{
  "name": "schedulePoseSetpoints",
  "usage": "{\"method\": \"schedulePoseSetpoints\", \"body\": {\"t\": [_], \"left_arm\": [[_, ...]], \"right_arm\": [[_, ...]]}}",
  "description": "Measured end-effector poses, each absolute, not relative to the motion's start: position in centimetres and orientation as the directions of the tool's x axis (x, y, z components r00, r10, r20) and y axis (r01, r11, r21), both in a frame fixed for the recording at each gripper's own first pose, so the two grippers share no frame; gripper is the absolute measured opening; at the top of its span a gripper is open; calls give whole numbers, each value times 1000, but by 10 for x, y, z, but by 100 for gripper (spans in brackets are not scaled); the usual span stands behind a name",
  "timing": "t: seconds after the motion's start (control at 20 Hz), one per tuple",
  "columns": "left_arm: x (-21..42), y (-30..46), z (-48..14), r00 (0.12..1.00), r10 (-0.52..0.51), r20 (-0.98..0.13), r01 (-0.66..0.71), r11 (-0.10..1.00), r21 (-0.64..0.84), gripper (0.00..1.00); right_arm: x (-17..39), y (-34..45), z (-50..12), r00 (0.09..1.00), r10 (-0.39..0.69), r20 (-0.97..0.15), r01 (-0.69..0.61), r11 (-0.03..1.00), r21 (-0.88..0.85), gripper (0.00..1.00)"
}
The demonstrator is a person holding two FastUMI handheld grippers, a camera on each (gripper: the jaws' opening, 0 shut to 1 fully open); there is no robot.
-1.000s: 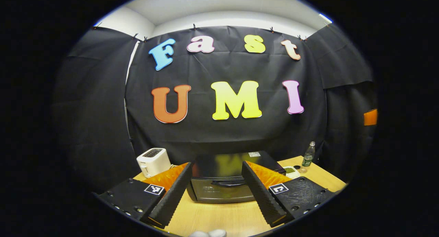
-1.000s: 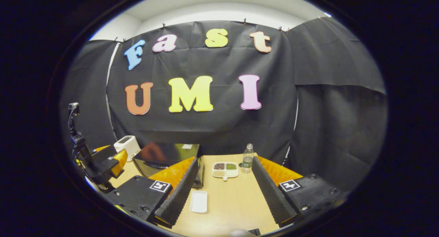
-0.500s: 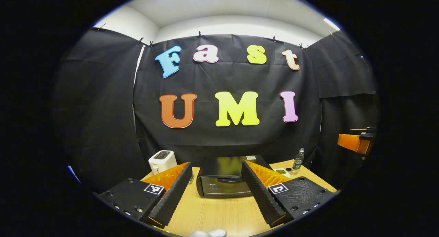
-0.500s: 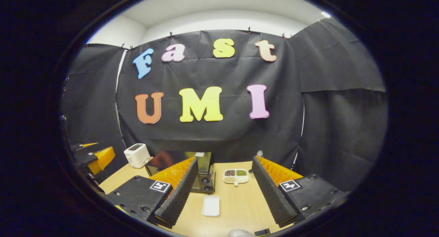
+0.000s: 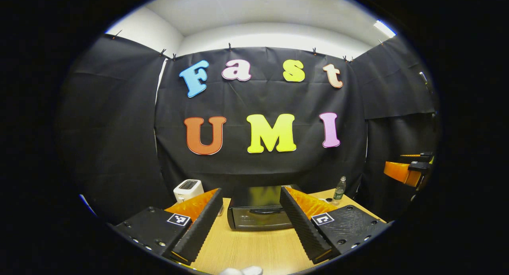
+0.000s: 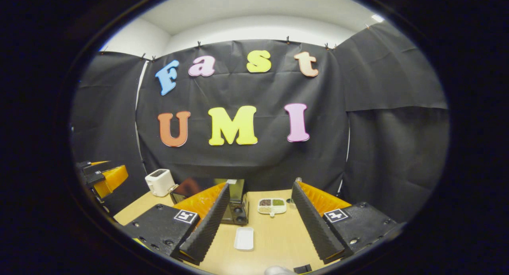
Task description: Open the electric oven with the left hand, put the food in, and close the electric oven.
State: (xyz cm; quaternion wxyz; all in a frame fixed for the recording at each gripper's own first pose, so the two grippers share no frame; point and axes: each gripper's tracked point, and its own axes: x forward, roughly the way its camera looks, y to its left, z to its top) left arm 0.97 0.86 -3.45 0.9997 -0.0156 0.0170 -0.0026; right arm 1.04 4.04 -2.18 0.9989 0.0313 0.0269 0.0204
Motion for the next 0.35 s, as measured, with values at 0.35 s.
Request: {"method": "schedulePoseSetpoints", "body": {"t": [0.35], "left_arm": [[-4,5,-30,999,-15,-37,14,999,-37,95]], "right_arm": [[0,42,-12,999,44,-28,-43,998,52,100]]}}
